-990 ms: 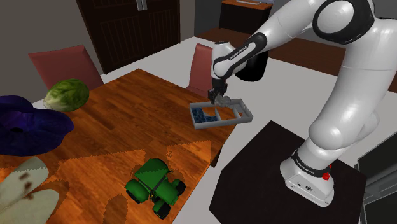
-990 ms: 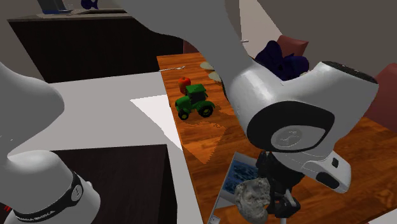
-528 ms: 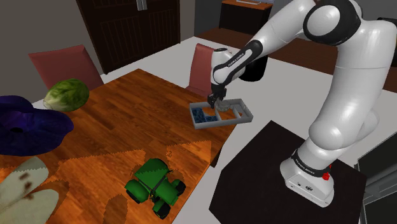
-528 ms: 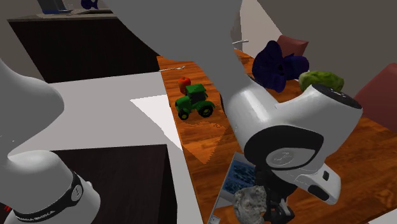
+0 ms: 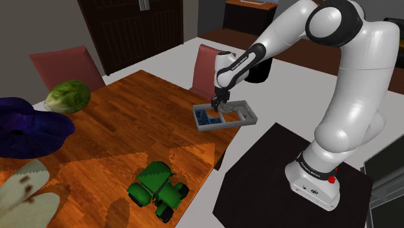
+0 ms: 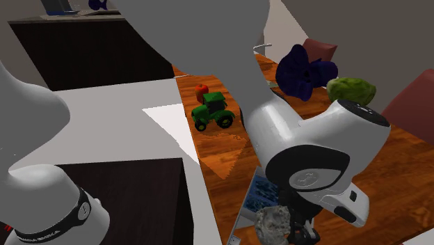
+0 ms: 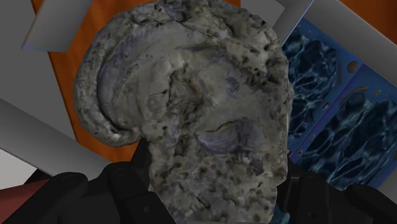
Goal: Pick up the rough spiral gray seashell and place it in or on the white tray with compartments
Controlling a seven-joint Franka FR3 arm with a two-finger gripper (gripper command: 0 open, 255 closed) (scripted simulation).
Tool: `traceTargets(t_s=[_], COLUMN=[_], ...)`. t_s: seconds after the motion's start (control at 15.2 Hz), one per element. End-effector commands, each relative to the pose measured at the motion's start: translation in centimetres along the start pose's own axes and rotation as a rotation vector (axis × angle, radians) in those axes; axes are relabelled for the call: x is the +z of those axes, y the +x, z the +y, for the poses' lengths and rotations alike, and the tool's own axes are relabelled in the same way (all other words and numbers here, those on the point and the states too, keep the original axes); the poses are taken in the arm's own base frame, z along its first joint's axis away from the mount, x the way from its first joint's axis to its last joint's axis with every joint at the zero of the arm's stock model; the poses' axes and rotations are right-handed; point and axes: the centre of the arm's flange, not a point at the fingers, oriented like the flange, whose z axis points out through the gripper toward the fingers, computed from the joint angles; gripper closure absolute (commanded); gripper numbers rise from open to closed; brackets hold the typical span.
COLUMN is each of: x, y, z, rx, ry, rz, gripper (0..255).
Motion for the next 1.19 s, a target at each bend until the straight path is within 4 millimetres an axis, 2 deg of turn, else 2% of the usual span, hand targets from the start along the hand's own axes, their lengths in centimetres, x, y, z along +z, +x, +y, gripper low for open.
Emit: traceTargets(t_s=[0.0, 0.07, 0.4, 0.66, 1.12], x=[0.1, 0.2, 0.1, -4.9, -4.9], y=[-0.1, -0.1, -0.1, -0.1, -0.1], z=[0.0, 0.0, 0.0, 0.0, 0.0], rx=[0.001, 0.001, 0.001, 0.001, 0.001], ry=[0.0, 0.0, 0.0, 0.0, 0.0], rz=[-0.003, -0.003, -0.003, -0.003, -0.003], gripper=[255, 0, 0, 0, 0])
